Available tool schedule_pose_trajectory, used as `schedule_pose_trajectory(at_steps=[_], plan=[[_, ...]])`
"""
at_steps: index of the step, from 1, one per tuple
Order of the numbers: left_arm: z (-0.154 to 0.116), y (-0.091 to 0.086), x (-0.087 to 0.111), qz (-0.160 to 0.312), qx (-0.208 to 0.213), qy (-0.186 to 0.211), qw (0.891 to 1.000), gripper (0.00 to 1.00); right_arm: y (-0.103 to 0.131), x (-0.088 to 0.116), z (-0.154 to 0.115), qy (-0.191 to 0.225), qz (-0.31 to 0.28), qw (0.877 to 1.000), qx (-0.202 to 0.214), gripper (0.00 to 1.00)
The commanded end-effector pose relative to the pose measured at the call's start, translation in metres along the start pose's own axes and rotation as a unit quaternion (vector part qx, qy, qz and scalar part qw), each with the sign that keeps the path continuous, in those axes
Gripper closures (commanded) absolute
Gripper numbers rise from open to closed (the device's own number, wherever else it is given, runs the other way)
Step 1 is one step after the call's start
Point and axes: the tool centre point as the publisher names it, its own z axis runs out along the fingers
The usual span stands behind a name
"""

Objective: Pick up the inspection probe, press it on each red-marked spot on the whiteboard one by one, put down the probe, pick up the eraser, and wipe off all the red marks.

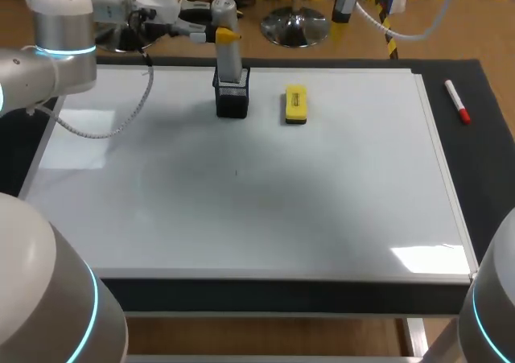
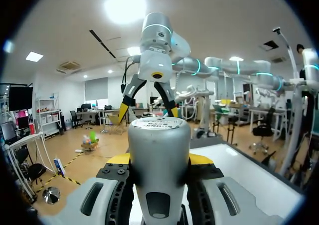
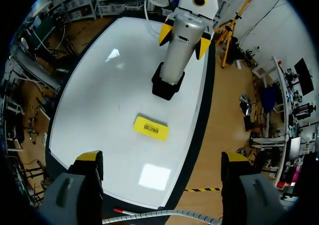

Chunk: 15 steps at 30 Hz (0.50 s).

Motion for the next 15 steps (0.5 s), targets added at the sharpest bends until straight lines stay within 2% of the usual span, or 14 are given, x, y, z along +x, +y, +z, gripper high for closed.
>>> schedule_pose_trajectory(at_steps=[1, 15], plan=[[0.0, 0.004, -0.004, 0.0, 0.003, 0.001, 1.0, 1.0, -0.001, 0.0, -0.001, 0.001, -0.001, 1.0, 0.001, 0.0], [0.003, 0.021, -0.009, -0.002, 0.003, -0.003, 1.0, 1.0, -0.001, 0.0, -0.001, 0.001, -0.001, 1.0, 0.001, 0.0]])
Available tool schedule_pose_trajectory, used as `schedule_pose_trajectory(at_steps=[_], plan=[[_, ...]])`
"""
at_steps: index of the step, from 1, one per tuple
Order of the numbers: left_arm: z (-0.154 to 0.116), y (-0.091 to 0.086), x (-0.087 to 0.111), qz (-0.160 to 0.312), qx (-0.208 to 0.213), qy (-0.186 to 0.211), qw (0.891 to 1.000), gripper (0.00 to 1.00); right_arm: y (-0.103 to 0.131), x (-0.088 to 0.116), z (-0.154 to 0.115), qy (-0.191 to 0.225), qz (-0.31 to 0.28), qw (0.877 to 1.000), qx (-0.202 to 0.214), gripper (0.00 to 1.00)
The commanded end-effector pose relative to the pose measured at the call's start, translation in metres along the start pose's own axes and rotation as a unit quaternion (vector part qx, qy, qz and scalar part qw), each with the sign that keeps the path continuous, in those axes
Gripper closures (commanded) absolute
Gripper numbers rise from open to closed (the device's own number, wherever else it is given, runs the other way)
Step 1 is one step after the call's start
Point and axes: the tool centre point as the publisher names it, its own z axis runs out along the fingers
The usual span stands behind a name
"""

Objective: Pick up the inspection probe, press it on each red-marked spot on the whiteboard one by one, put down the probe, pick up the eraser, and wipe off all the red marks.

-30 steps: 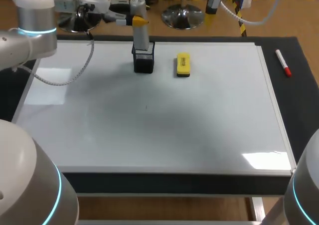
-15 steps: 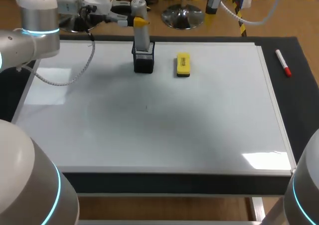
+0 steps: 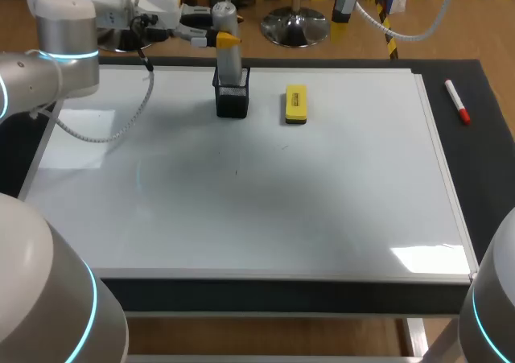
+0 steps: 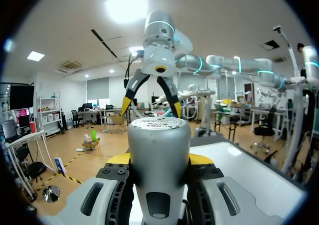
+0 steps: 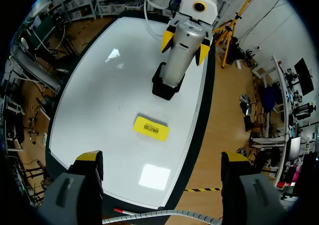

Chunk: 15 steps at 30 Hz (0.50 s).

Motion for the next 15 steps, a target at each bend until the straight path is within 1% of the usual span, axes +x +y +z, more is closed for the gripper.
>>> schedule_pose_trajectory(at_steps=[1, 6, 15], plan=[[0.002, 0.007, -0.004, -0.001, 0.004, 0.003, 1.0, 1.0, -0.001, 0.0, -0.001, 0.001, 0.0, 1.0, 0.001, 0.0], [0.003, 0.013, -0.005, -0.003, 0.006, 0.002, 1.0, 1.0, -0.001, 0.0, -0.001, 0.001, 0.0, 1.0, 0.001, 0.0], [0.003, 0.031, -0.005, -0.002, 0.014, 0.0, 1.0, 1.0, -0.001, 0.0, -0.001, 0.001, 0.0, 1.0, 0.001, 0.0]])
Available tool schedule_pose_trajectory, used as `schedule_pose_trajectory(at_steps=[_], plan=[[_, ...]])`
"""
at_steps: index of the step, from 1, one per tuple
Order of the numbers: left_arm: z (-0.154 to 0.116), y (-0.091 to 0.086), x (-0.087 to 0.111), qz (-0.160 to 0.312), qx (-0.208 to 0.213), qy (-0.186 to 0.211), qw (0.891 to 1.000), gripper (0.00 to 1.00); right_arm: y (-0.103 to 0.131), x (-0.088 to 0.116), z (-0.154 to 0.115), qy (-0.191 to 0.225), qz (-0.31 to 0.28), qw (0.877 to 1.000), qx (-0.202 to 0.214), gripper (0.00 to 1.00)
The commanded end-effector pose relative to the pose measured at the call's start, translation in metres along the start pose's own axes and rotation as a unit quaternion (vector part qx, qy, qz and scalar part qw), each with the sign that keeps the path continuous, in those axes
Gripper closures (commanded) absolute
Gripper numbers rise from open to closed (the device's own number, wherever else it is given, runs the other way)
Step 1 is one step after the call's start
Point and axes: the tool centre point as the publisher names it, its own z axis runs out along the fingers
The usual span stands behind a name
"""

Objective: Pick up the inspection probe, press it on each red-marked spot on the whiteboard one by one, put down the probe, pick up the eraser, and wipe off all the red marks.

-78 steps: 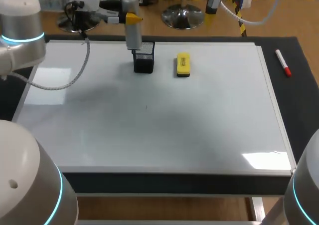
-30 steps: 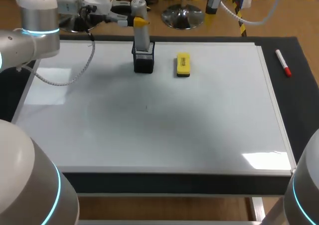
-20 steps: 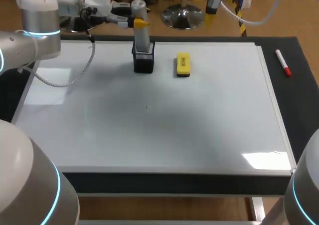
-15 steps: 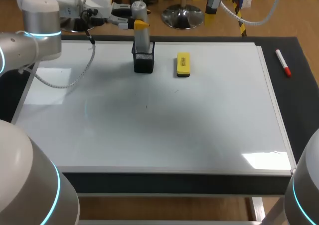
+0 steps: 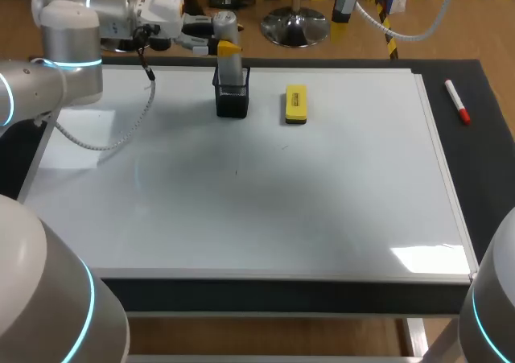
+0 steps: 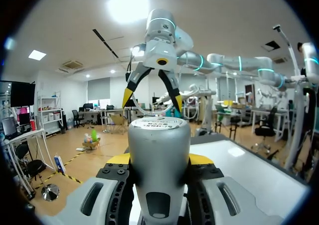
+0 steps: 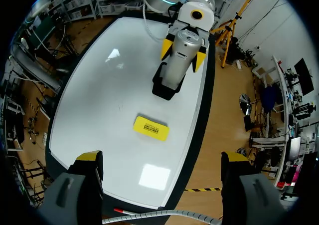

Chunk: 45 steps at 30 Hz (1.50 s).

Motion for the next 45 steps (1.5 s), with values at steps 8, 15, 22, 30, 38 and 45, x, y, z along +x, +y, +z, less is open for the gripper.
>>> schedule_pose_trajectory(at_steps=[8, 15, 22, 30, 38, 45], plan=[[0.002, 0.021, -0.006, -0.005, 0.006, 0.002, 1.0, 1.0, -0.001, 0.0, -0.001, 0.001, -0.001, 1.0, 0.001, 0.0], [0.002, 0.033, -0.006, -0.014, 0.001, 0.002, 1.0, 1.0, -0.001, 0.0, -0.001, 0.001, -0.001, 1.0, 0.001, 0.0], [0.001, 0.04, -0.006, -0.016, -0.008, 0.007, 1.0, 1.0, -0.001, 0.0, -0.001, 0.001, -0.001, 1.0, 0.001, 0.0], [0.001, 0.045, -0.004, -0.024, -0.008, 0.011, 1.0, 1.0, -0.001, 0.0, -0.001, 0.001, -0.001, 1.0, 0.001, 0.0], [0.002, 0.045, 0.0, -0.028, -0.003, 0.016, 0.999, 0.69, -0.001, 0.0, -0.001, 0.001, -0.001, 1.0, 0.001, 0.0], [0.003, 0.042, 0.002, -0.032, -0.004, 0.02, 0.999, 0.0, -0.001, 0.0, -0.001, 0.001, -0.001, 1.0, 0.001, 0.0]])
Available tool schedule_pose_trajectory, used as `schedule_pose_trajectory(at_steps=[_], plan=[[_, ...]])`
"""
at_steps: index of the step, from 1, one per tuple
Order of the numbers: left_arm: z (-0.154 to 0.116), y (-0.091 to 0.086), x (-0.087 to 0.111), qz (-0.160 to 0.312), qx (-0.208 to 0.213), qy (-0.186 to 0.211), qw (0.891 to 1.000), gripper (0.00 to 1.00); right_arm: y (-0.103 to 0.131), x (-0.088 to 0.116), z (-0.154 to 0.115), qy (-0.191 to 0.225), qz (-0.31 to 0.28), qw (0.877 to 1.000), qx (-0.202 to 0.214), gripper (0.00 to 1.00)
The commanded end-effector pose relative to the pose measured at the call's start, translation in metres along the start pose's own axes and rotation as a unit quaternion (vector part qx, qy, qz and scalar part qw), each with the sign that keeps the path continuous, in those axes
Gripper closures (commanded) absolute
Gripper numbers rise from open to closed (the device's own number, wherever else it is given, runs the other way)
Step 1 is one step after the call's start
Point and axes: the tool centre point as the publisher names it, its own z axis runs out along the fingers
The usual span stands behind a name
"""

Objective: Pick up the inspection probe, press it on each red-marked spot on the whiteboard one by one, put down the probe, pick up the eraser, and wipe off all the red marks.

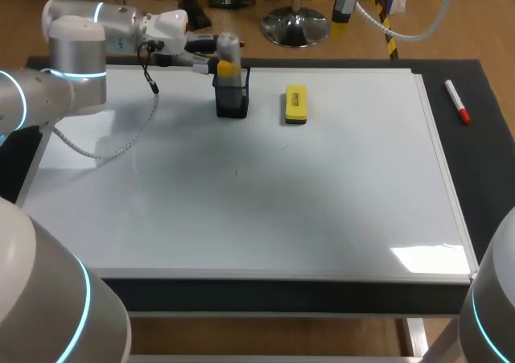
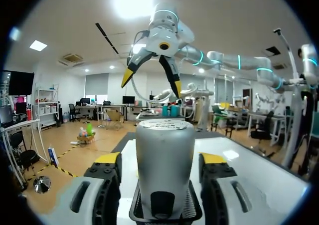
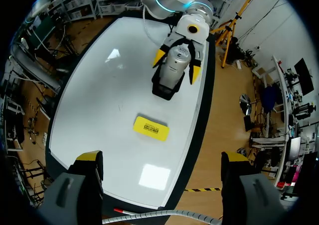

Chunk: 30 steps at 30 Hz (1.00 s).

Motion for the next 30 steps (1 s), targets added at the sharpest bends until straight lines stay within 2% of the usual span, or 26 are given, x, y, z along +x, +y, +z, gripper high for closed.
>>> schedule_pose_trajectory(at_steps=[1, 7, 18, 21, 30], plan=[[-0.001, -0.002, 0.0, -0.002, -0.002, 0.004, 1.0, 0.0, -0.001, 0.0, -0.001, 0.001, -0.001, 1.0, 0.001, 0.0], [-0.012, -0.008, 0.005, 0.003, -0.007, -0.004, 1.0, 0.0, -0.001, 0.0, -0.001, 0.001, -0.001, 1.0, 0.001, 0.0], [-0.039, -0.019, 0.024, 0.045, -0.09, -0.034, 0.994, 0.0, -0.001, 0.0, -0.001, 0.001, -0.001, 1.0, 0.001, 0.0], [-0.047, -0.021, 0.027, 0.047, -0.101, -0.048, 0.993, 0.0, -0.001, 0.0, -0.001, 0.001, -0.001, 1.0, 0.001, 0.0], [-0.062, -0.031, 0.038, 0.073, -0.159, -0.089, 0.981, 0.0, -0.001, 0.0, -0.001, 0.001, -0.001, 1.0, 0.001, 0.0]])
